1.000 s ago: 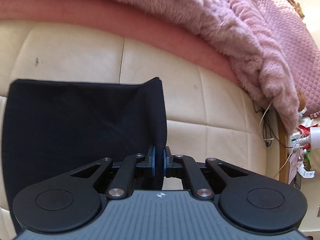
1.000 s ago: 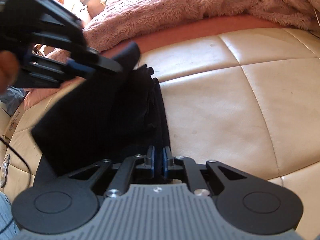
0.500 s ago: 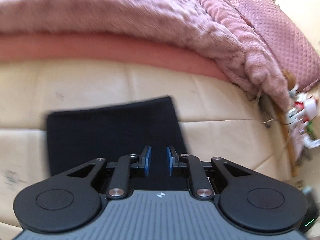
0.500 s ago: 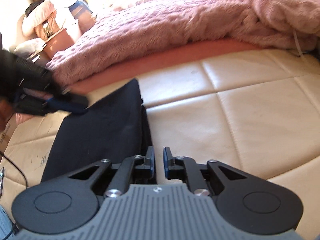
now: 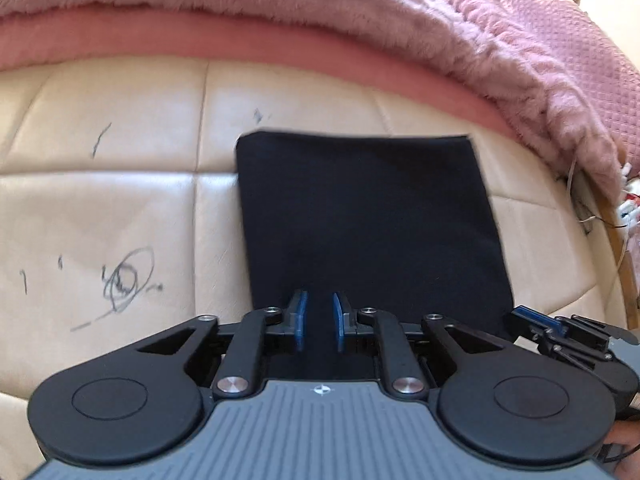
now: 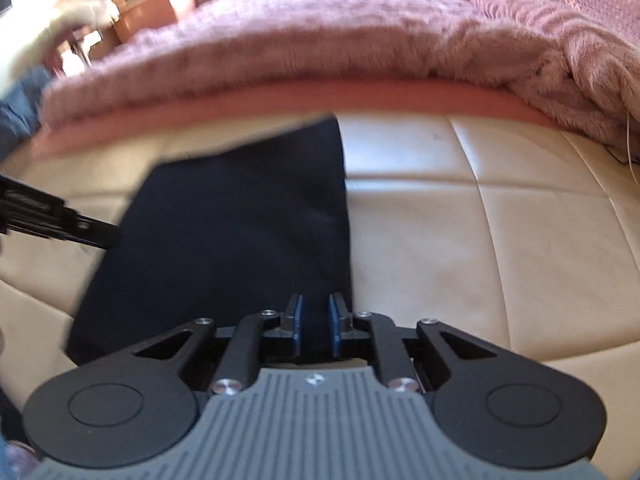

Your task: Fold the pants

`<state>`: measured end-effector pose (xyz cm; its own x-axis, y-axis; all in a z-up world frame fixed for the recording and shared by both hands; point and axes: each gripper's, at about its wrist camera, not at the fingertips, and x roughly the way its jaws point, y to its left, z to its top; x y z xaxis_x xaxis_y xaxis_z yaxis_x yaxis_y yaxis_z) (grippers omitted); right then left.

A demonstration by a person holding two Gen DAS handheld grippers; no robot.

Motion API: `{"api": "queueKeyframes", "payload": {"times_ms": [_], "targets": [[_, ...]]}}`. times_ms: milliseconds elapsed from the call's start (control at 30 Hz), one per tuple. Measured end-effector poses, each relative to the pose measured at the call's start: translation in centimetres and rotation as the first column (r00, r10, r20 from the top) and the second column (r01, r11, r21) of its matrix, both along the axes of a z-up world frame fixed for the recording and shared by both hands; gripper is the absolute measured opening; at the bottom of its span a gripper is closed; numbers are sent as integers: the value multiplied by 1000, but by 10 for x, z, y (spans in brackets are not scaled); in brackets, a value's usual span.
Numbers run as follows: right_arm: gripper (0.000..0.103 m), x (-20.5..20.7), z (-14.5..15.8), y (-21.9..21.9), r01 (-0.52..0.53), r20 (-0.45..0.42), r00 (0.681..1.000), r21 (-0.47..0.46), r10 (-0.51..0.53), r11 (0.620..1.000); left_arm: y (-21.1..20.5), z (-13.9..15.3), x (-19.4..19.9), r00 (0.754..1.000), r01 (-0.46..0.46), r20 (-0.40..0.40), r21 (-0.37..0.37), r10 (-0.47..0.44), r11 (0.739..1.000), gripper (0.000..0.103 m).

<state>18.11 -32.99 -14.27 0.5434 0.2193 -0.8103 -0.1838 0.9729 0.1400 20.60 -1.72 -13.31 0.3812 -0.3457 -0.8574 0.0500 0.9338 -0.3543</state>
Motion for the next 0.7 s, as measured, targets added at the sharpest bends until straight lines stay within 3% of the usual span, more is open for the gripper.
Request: {"api": "queueKeyframes", "payload": {"times_ms": [167,333,533,700], "targets": [[9,10,-21,-5,36,-65,997,11,-35,999,-1,-12,-2,1000,14,1,26,-14,1000,13],[10,17,-14,1,4,-93,996,-26,-7,1000,-5,4,2,999,43,13,65,-44,997,14],[10,40,20,0,-1,-4,1000,11,1,1000,-8,21,19,997,47,61,157,-57,987,14],[10,84,25,16,-37,47,998,-17,37,999,-6,20,46,997,28,67,208,-43,978,14]]}}
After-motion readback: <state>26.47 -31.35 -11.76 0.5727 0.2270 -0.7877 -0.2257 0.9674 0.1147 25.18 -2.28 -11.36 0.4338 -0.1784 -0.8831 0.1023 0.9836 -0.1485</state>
